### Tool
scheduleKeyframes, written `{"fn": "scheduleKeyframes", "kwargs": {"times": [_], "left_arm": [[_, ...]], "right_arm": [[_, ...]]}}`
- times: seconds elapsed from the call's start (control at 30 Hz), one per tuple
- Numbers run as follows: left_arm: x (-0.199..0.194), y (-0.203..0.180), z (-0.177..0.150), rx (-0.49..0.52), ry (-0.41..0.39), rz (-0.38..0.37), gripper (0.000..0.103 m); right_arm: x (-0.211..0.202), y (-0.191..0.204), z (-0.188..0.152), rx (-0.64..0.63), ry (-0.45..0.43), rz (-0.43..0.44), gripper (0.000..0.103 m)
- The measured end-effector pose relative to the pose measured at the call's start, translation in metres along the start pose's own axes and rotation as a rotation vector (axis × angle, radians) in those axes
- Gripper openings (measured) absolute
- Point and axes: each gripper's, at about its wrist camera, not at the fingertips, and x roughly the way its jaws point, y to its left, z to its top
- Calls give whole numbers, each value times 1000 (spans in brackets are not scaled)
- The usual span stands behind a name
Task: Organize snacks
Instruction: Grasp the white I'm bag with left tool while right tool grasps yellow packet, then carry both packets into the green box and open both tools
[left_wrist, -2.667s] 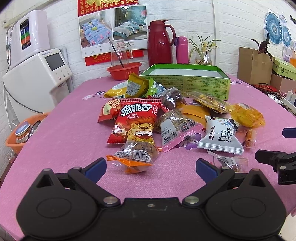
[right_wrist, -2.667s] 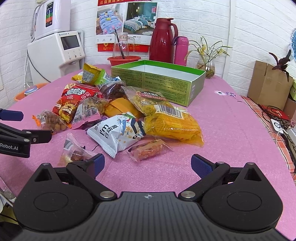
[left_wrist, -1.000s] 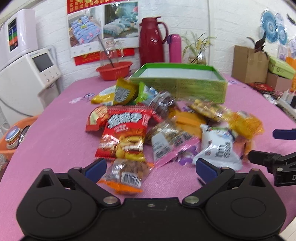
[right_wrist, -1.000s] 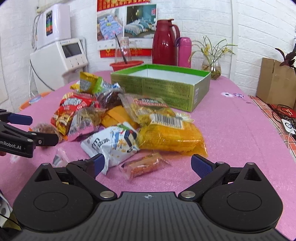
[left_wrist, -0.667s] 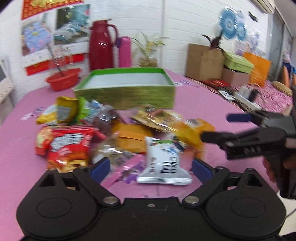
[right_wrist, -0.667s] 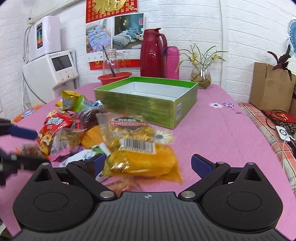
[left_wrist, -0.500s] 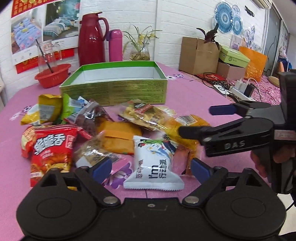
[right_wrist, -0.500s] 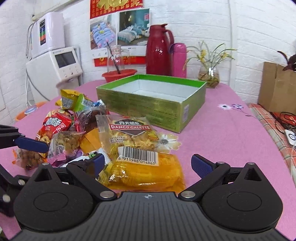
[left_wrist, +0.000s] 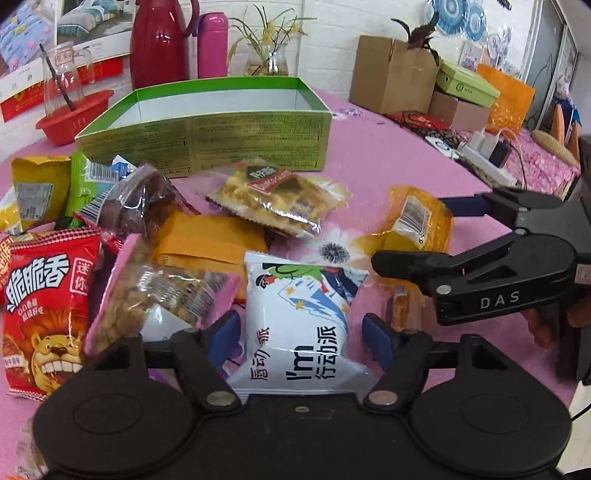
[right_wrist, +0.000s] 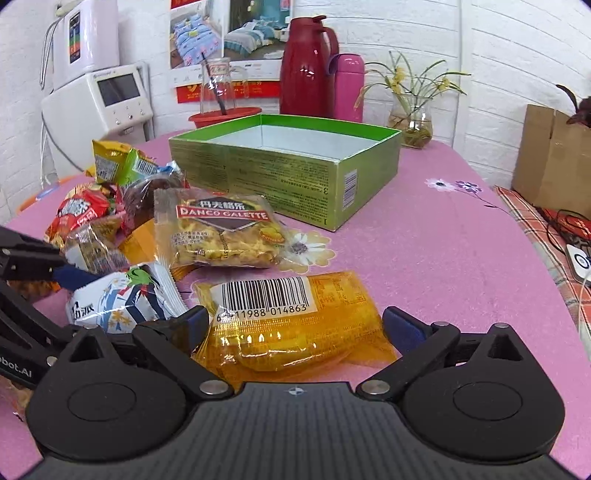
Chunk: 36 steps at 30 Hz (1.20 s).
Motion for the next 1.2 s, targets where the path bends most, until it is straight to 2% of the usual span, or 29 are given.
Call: {"fn": "scheduleKeyframes", "kwargs": {"times": [0.07,0.1,0.13,0.33,0.47,0.6,0.73,0.9,1.2], "left_arm": [[1,-1,0,10,-7,14,55],[1,-1,-1,18,-13,19,40],[0,0,-1,18,-15,18,37],[-8,6,-2,-34,-29,-11,32],[-33,7,6,-30,-89,-43,31],[-58,15,36,-26,-184,-37,30],[-65,33,81,-60,-278,8,32],[-36,59,132,-109,-318,76,33],[37,101,176,-180,-287,95,33]], "right_arm": [[4,-1,0,0,8,2,103],[3,-1,0,1,9,1,103],[2,0,-1,-2,6,-3,103],[-16,6,1,-24,-20,9,103],[-35,9,18,-44,-100,4,103],[-42,11,51,-91,-199,-16,103],[-25,13,84,-150,-268,-53,103],[21,7,113,-155,-276,-86,103],[95,-15,138,-105,-212,-96,103]]}}
